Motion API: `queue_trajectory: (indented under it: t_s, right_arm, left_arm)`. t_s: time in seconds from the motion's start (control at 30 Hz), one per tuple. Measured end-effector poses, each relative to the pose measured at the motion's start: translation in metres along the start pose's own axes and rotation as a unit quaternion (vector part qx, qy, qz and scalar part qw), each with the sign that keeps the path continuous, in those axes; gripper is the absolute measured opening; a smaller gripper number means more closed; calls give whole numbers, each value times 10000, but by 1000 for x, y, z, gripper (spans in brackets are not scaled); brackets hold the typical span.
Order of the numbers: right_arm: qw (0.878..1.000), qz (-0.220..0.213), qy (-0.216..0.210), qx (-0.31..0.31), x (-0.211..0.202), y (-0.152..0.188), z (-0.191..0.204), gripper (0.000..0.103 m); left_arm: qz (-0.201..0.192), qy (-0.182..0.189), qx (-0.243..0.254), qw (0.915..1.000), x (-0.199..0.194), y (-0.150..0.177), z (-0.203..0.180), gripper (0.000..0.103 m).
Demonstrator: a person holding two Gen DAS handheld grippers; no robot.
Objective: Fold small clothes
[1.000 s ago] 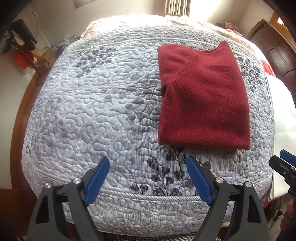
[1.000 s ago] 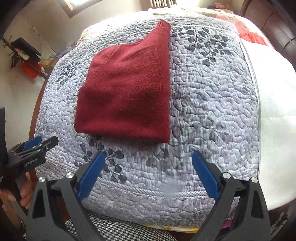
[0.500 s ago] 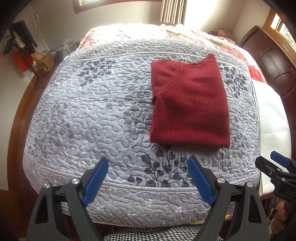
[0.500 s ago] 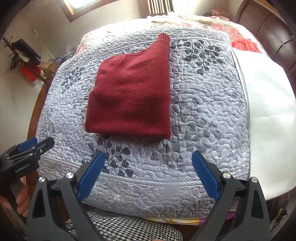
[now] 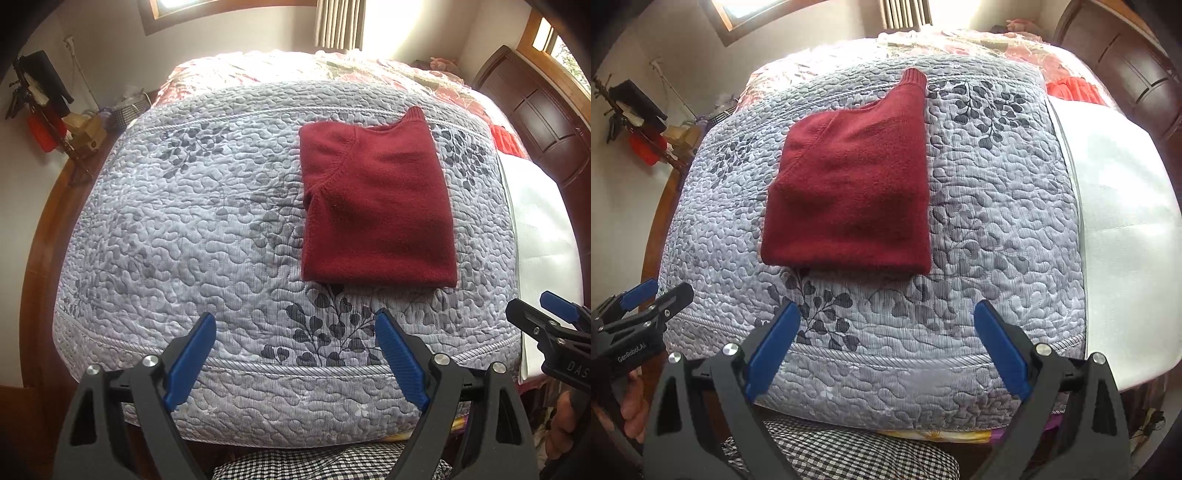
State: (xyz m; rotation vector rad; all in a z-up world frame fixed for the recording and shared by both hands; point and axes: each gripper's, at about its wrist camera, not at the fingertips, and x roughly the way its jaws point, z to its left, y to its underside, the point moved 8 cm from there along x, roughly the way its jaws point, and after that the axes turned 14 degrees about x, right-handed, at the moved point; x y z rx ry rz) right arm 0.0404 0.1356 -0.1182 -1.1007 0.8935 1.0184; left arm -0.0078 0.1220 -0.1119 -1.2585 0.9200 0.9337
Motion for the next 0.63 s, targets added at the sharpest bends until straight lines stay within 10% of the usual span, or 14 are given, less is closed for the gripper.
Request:
queue_trajectory:
  t_s: [0.63]
  right_arm:
    - [9996, -27, 296, 0, 5, 3, 0, 95]
  left_arm:
    - [86, -13, 85, 9999, 7, 5, 4, 89]
